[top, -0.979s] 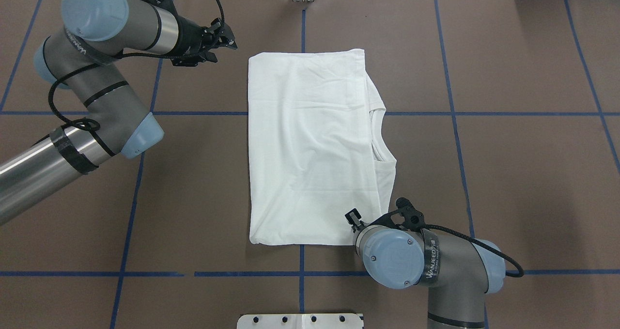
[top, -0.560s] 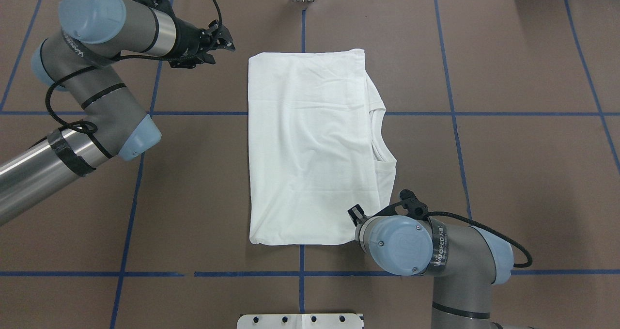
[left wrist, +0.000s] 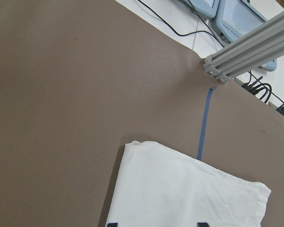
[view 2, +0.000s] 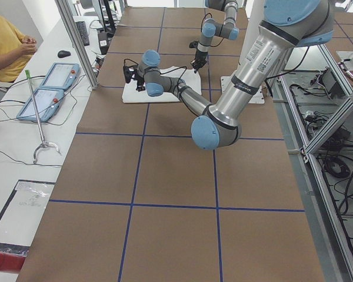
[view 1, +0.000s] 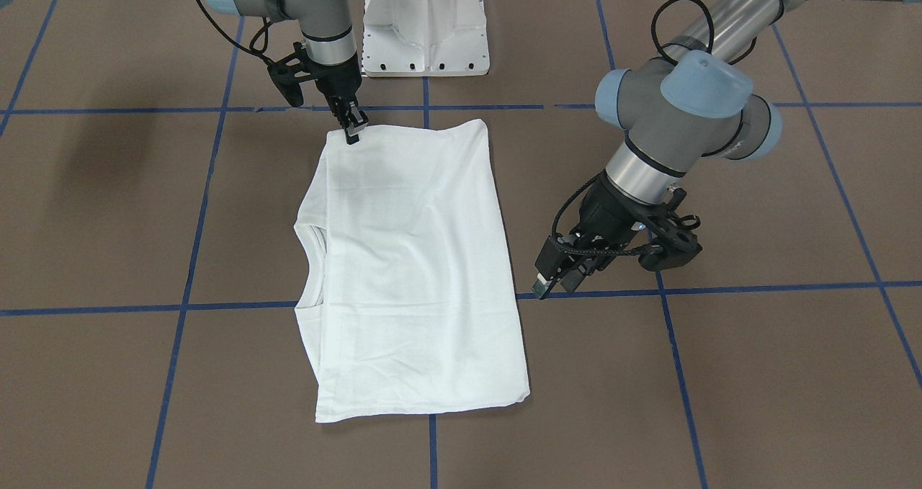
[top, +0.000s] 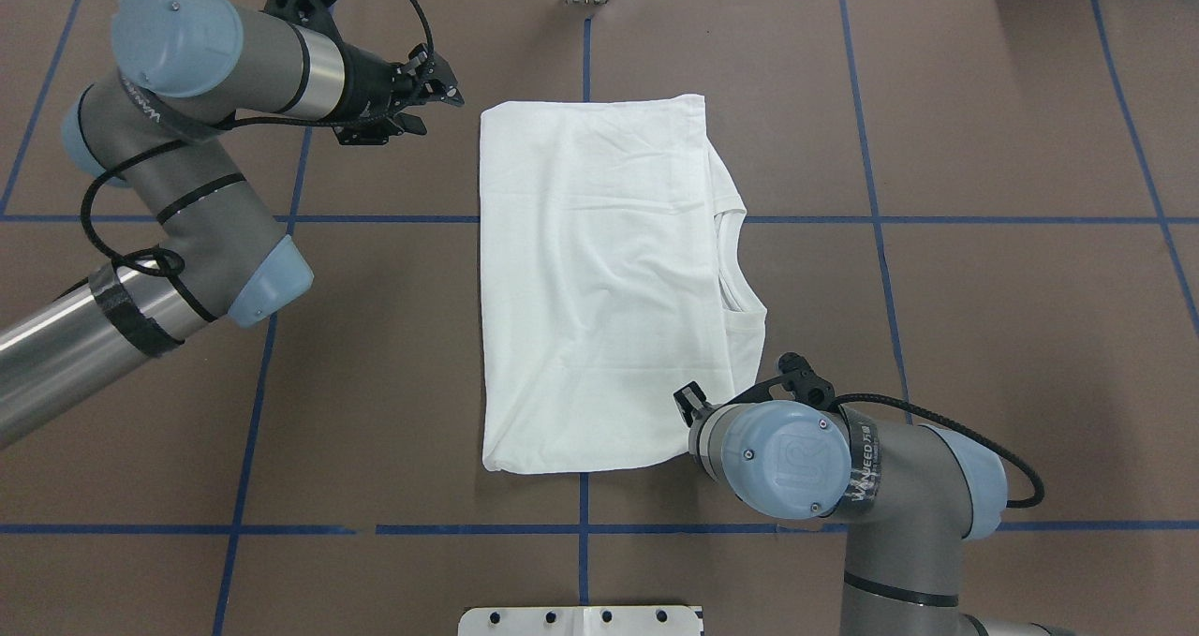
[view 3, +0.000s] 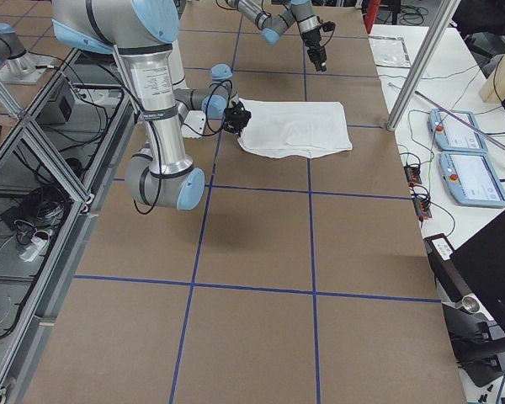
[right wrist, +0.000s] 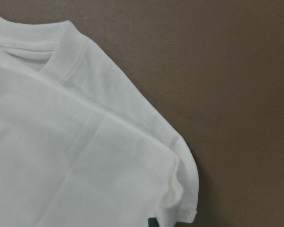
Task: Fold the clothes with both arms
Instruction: 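Lower the left gripper to the other near corner and grasp it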
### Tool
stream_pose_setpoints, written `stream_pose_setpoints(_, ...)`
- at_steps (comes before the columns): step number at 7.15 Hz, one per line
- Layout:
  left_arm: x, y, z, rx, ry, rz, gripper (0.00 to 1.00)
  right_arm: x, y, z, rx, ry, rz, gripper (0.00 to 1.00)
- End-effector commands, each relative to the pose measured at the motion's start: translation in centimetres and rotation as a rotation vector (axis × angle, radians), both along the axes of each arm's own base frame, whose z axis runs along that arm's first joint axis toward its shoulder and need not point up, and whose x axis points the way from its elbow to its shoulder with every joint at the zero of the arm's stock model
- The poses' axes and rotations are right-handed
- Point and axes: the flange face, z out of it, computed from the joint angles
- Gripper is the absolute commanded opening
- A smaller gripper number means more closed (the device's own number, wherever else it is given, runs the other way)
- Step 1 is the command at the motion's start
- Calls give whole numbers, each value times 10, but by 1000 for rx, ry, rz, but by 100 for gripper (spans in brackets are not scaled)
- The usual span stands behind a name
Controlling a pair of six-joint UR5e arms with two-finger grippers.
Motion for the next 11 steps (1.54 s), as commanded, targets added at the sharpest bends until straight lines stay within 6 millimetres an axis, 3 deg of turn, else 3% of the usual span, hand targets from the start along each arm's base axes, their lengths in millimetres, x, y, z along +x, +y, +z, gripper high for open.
stream_pose_setpoints(1, 33, 104, 6, -73, 58, 43, 64, 9, 1, -6, -5, -7, -3, 0)
stream_pose_setpoints(2, 62, 162, 28, -101, 35, 51, 64, 9, 2, -6, -5, -9, -5, 0)
stream_pose_setpoints(4, 107, 221, 47, -184, -30, 90, 64, 13, 2, -10, -3, -16, -3, 0)
stream_pose_setpoints(6, 129, 266, 39, -230, -21, 145, 63, 14, 2, -7, -4, -13, -3, 0)
stream_pose_setpoints(8, 138, 283, 41, -240, -41, 171, 56, 14, 3, -10, -3, -18, -5, 0)
stream_pose_setpoints(10, 142, 290, 41, -241, -41, 184, 56, 13, 3, -12, -2, -21, -5, 0)
stream_pose_setpoints(11, 144, 293, 42, -244, -50, 190, 48, 14, 3, -12, -2, -22, -5, 0)
